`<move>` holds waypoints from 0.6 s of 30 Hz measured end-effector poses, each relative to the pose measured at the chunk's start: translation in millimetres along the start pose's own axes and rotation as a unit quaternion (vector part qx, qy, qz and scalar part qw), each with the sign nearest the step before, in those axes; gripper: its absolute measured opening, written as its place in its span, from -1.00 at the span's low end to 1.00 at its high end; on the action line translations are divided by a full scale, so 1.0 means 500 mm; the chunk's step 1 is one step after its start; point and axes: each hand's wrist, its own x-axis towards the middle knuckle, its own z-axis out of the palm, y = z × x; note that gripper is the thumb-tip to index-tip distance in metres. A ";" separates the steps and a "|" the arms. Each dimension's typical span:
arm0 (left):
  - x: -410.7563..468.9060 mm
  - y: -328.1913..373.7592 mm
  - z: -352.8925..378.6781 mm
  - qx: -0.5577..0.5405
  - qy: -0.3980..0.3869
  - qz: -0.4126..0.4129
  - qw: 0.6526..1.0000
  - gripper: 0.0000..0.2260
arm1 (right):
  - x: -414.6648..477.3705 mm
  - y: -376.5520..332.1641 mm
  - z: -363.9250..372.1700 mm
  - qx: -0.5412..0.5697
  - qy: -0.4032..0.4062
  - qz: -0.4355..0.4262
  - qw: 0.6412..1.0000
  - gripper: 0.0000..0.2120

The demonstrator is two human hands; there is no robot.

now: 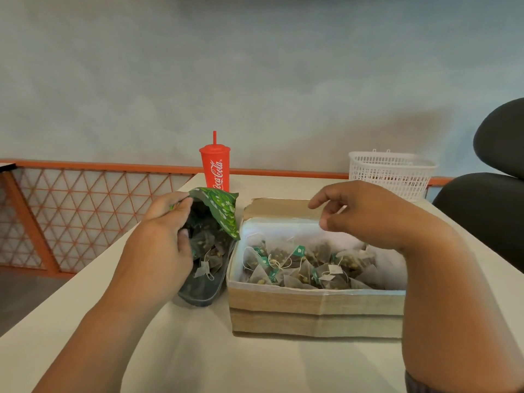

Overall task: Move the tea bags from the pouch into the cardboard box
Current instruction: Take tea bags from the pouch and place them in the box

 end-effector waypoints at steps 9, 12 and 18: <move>0.021 0.004 -0.015 0.015 -0.008 0.061 0.998 -0.57 | 0.032 -0.133 0.137 -0.033 -0.097 -0.166 0.981 -0.57; 0.015 0.001 -0.018 0.020 -0.008 0.064 0.998 -0.57 | 0.042 -0.134 0.159 -0.043 -0.095 -0.156 0.982 -0.43; -0.030 -0.009 -0.004 0.069 0.049 0.110 0.990 -0.74 | 0.051 -0.126 0.169 0.003 -0.070 -0.148 0.986 -0.43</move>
